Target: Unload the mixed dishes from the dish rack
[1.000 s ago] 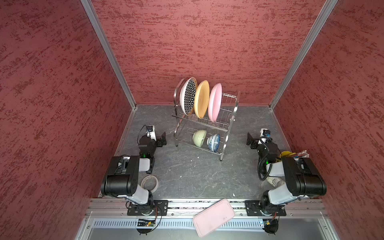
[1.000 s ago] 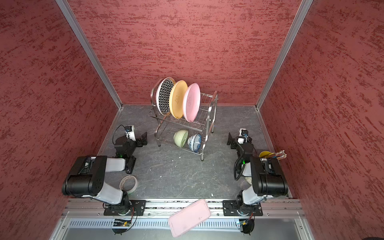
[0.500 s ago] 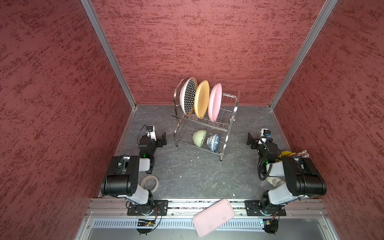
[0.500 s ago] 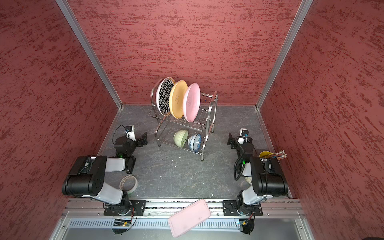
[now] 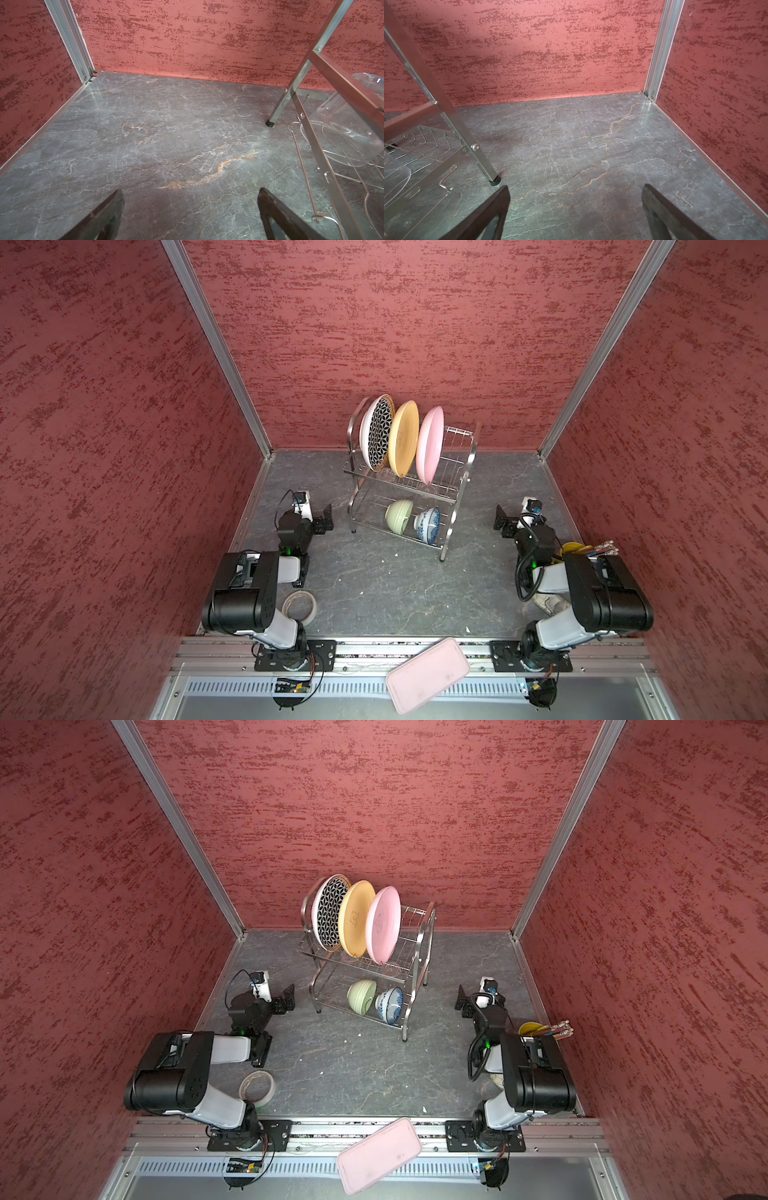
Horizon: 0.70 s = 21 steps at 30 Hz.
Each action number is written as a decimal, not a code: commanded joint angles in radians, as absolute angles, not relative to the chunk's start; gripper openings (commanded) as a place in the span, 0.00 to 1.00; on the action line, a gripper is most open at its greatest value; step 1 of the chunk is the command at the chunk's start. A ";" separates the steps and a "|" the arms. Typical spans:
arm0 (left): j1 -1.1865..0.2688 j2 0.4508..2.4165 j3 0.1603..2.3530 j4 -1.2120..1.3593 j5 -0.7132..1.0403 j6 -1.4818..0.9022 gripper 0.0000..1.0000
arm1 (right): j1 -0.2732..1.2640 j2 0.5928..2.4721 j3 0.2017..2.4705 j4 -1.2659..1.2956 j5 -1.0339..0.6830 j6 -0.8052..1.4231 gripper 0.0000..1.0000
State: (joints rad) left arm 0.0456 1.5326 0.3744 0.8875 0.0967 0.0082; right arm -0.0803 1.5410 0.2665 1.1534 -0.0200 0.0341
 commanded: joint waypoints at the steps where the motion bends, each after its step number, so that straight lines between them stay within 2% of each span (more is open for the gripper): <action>1: 0.049 1.516 0.378 0.883 0.113 0.014 1.00 | -0.079 1.510 0.261 1.167 0.069 0.069 0.99; 6: 0.046 1.316 0.336 0.790 0.004 -0.024 0.99 | -0.077 1.301 0.275 0.977 0.167 0.092 0.99; 9: 0.038 1.191 0.365 0.659 -0.029 -0.055 0.99 | -0.067 1.189 0.302 0.842 0.296 0.169 0.99; 14: 0.011 1.020 0.456 0.420 -0.344 -0.273 0.99 | -0.063 0.973 0.405 0.444 0.484 0.311 0.99; 16: 0.012 0.968 0.518 0.263 -0.395 -0.370 0.99 | -0.062 0.919 0.450 0.316 0.513 0.349 0.99; 18: 0.015 0.928 0.561 0.163 -0.381 -0.432 1.00 | -0.063 0.888 0.504 0.193 0.509 0.371 0.99; 21: 0.054 0.878 0.561 0.143 -0.244 -0.517 0.99 | -0.063 0.878 0.606 0.009 0.484 0.404 0.99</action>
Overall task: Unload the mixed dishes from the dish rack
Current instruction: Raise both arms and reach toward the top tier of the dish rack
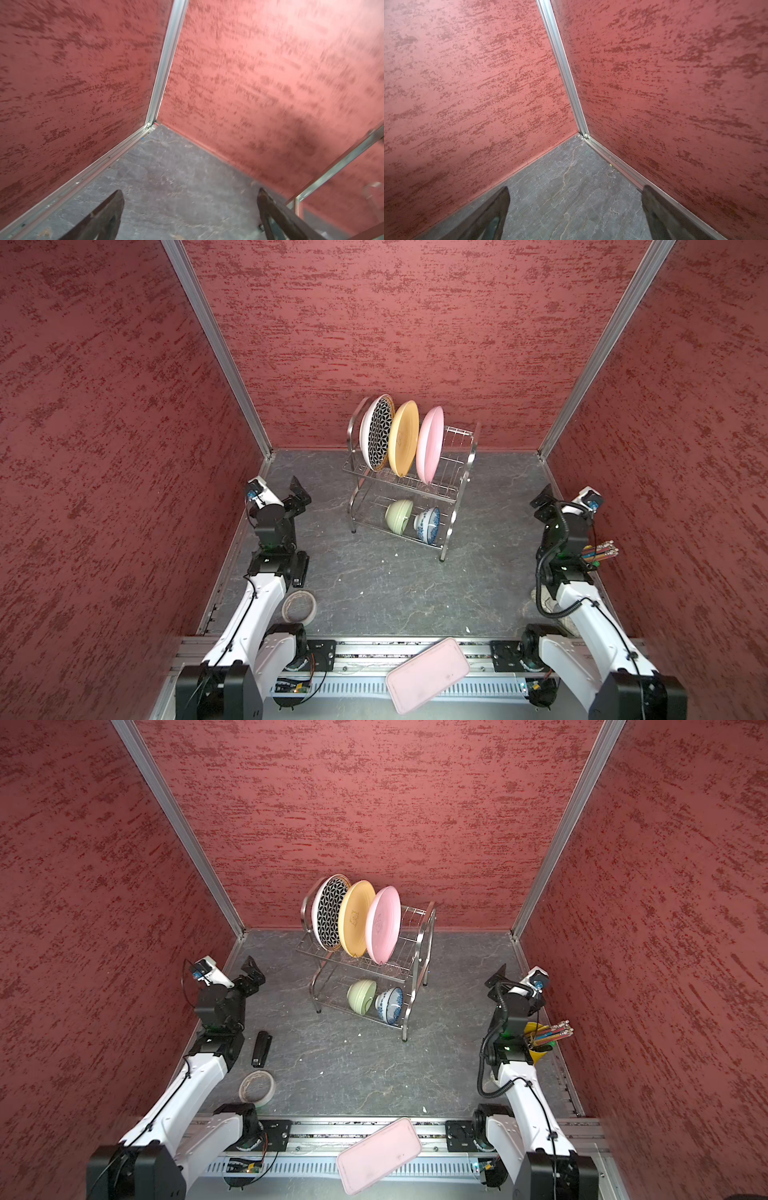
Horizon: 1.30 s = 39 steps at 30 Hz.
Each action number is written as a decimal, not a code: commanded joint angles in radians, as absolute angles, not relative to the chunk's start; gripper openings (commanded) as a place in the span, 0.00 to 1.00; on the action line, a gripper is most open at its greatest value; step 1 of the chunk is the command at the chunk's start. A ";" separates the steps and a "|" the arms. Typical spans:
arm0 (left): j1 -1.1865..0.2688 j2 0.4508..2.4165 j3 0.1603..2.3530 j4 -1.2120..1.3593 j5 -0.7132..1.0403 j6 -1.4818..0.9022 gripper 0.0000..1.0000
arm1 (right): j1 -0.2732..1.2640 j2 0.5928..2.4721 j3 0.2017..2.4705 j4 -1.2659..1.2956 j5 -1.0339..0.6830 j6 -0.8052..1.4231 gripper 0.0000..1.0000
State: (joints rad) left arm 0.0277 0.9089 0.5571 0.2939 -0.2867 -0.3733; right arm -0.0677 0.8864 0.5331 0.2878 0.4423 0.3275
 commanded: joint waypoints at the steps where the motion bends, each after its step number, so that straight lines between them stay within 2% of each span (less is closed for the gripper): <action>1: 0.080 0.862 0.552 0.153 -0.177 -0.541 0.99 | -0.062 0.874 0.634 -0.043 0.468 0.411 0.99; 5: 0.190 0.840 0.584 0.118 0.012 -0.655 0.99 | -0.063 0.855 0.716 -0.162 0.367 0.401 0.98; 7: 0.235 0.869 0.655 0.030 0.099 -0.691 0.99 | -0.062 0.851 0.768 -0.227 0.314 0.396 0.95; 11: 0.250 0.917 0.725 -0.017 0.216 -0.703 0.97 | -0.062 0.833 0.845 -0.309 0.228 0.390 0.91; 15: 0.245 0.923 0.770 -0.052 0.273 -0.713 0.94 | -0.062 0.843 0.937 -0.373 0.085 0.374 0.81; 17: 0.235 0.934 0.824 -0.114 0.290 -0.699 0.93 | -0.063 0.862 0.980 -0.395 -0.002 0.363 0.74; 21: 0.174 0.970 0.946 -0.198 0.328 -0.632 0.93 | -0.062 0.892 1.054 -0.402 -0.130 0.375 0.38; 25: 0.087 1.014 1.029 -0.180 0.373 -0.570 0.87 | -0.063 0.929 1.098 -0.349 -0.343 0.405 0.24; 27: 0.053 1.055 1.071 -0.166 0.407 -0.549 0.85 | -0.061 0.962 1.123 -0.334 -0.447 0.433 0.27; 31: 0.048 1.149 1.121 -0.064 0.573 -0.578 0.85 | 0.003 0.975 1.173 -0.359 -0.442 0.414 0.57; 32: 0.056 1.181 1.133 -0.029 0.624 -0.598 0.85 | 0.029 0.971 1.187 -0.369 -0.424 0.404 0.62; 35: 0.062 1.276 1.192 0.009 0.716 -0.639 0.87 | 0.101 0.975 1.227 -0.385 -0.408 0.387 0.67; 39: 0.054 1.379 1.274 0.009 0.764 -0.665 0.86 | 0.264 1.003 1.285 -0.434 -0.264 0.335 0.67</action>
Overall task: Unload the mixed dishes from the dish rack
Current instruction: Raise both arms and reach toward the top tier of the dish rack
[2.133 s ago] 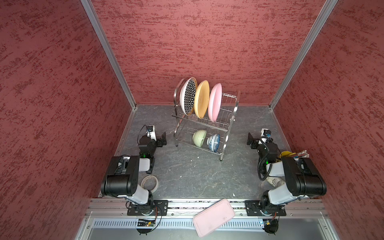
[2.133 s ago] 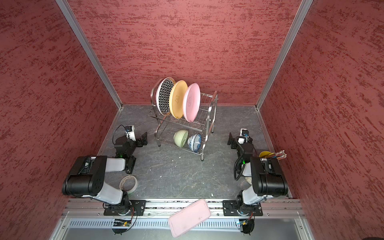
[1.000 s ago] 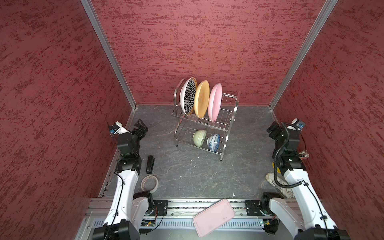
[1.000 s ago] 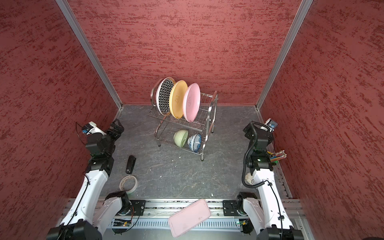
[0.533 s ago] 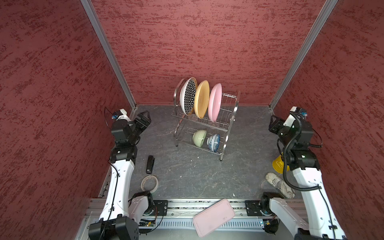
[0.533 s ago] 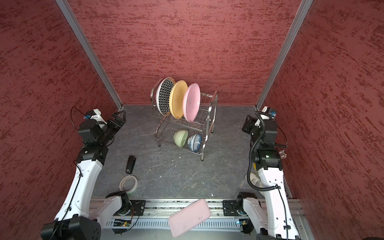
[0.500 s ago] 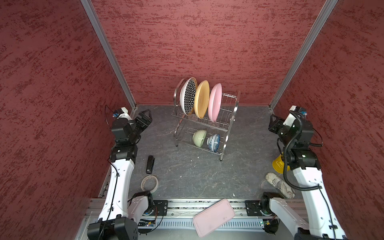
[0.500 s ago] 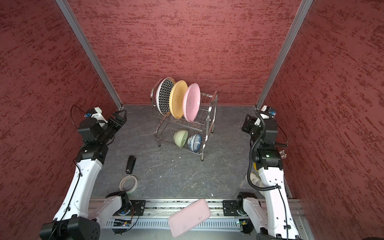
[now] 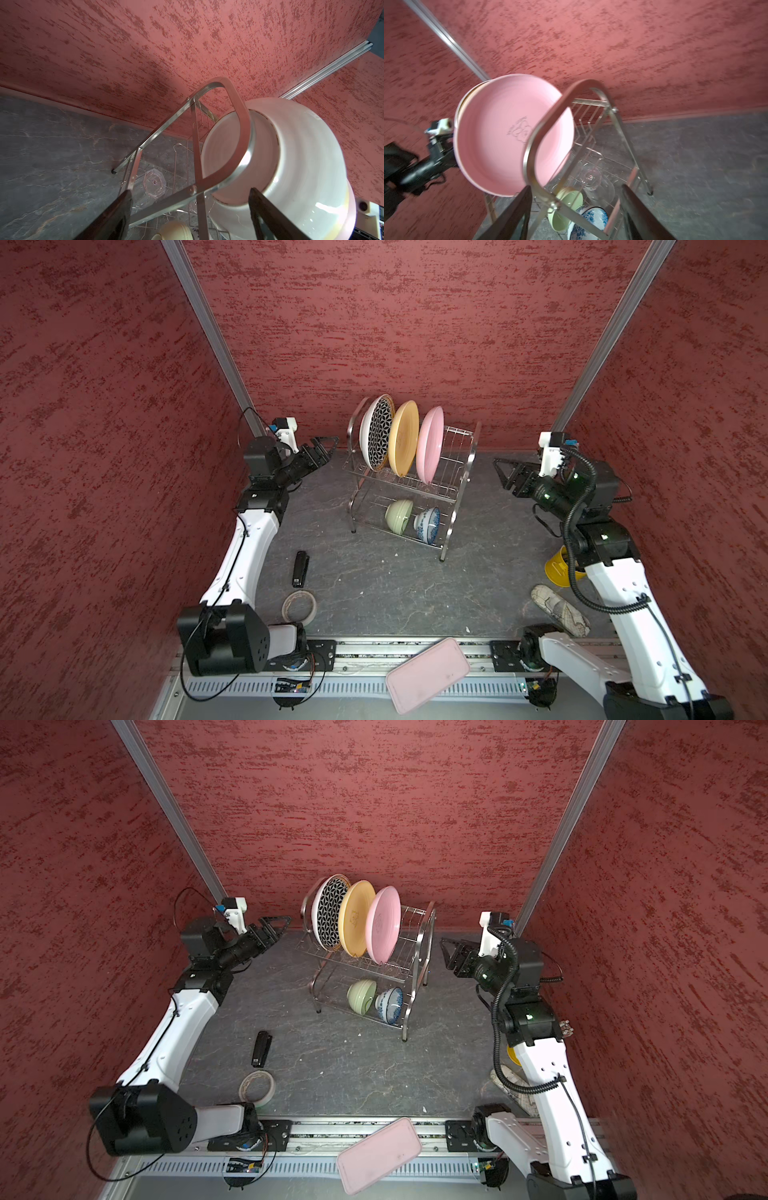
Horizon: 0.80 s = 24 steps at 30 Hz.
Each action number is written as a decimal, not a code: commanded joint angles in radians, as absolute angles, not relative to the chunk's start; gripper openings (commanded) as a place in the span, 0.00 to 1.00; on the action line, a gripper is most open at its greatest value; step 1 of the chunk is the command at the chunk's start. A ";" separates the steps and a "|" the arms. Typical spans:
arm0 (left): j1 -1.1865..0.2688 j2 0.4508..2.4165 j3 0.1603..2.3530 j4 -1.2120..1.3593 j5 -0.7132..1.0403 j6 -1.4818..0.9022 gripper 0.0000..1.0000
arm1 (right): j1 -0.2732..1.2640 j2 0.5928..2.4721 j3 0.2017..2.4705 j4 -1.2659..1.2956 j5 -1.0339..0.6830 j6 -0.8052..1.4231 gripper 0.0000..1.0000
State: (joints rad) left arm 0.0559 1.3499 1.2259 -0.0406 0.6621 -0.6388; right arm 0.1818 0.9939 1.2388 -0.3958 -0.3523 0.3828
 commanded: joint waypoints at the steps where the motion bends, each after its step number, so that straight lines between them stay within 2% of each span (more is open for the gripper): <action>1: 0.050 1.393 1.281 0.019 0.776 -0.670 0.85 | 0.296 1.012 1.295 -0.443 -0.226 0.325 0.66; 8: 0.022 1.417 1.319 -0.030 0.752 -0.601 0.86 | 0.370 1.094 1.335 -0.449 -0.148 0.316 0.63; 13: -0.014 1.438 1.389 -0.157 0.671 -0.480 0.86 | 0.373 1.124 1.339 -0.420 -0.122 0.328 0.56; 17: -0.045 1.471 1.452 -0.231 0.618 -0.409 0.86 | 0.373 1.164 1.370 -0.420 -0.123 0.331 0.42; 24: -0.065 1.518 1.506 -0.262 0.609 -0.385 0.81 | 0.372 1.221 1.418 -0.421 -0.139 0.335 0.40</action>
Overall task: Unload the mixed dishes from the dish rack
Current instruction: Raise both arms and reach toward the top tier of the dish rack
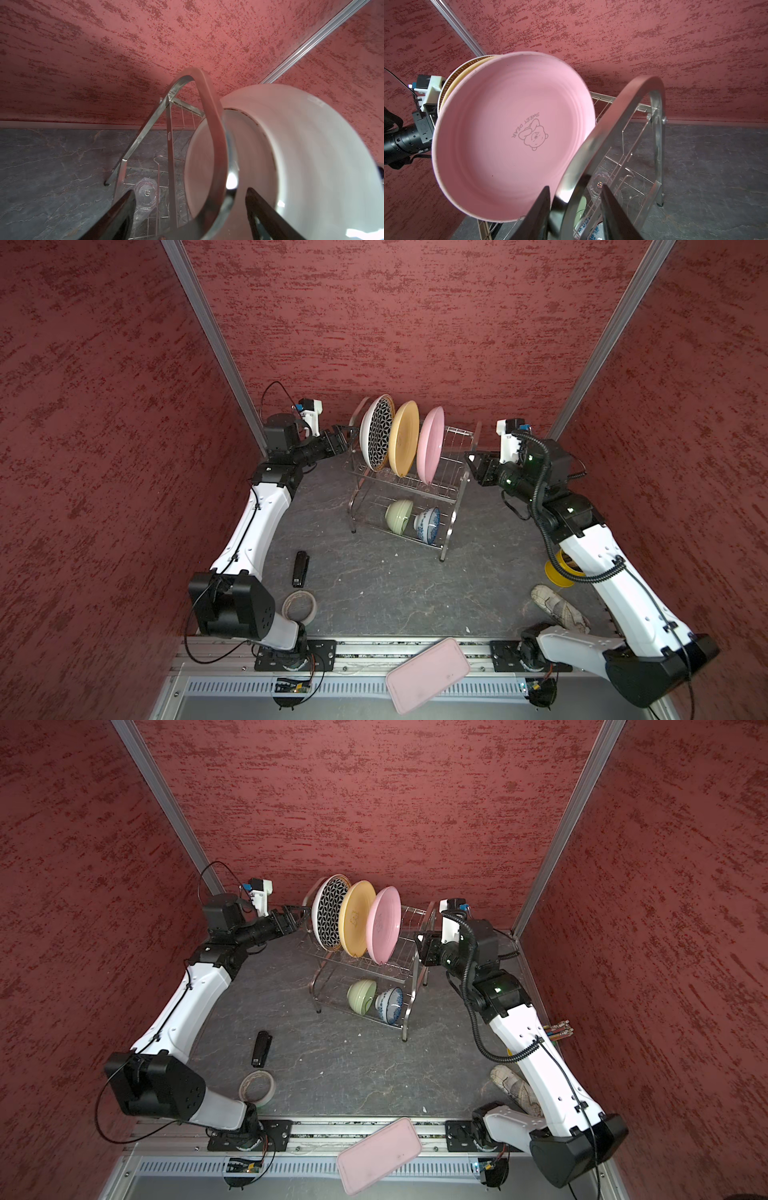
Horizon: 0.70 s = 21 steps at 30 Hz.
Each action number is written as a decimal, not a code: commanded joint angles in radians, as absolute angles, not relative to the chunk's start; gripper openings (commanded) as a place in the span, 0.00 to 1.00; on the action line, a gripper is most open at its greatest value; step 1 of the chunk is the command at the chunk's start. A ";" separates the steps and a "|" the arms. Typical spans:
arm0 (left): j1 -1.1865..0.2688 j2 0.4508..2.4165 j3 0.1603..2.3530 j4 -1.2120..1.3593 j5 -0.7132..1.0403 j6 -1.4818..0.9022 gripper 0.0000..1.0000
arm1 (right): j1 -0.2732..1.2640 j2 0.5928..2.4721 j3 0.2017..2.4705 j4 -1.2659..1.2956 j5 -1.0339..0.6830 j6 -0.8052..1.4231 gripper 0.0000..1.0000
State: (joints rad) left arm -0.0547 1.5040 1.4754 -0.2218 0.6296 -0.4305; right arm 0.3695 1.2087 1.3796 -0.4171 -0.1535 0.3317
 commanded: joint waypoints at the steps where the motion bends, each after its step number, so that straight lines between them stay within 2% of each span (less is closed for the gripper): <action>1: -0.070 1.521 1.514 -0.270 0.601 -0.376 0.81 | 0.372 1.228 1.427 -0.425 -0.138 0.334 0.39; 21: -0.159 1.533 1.562 -0.318 0.523 -0.287 0.64 | 0.373 1.319 1.529 -0.512 -0.041 0.278 0.26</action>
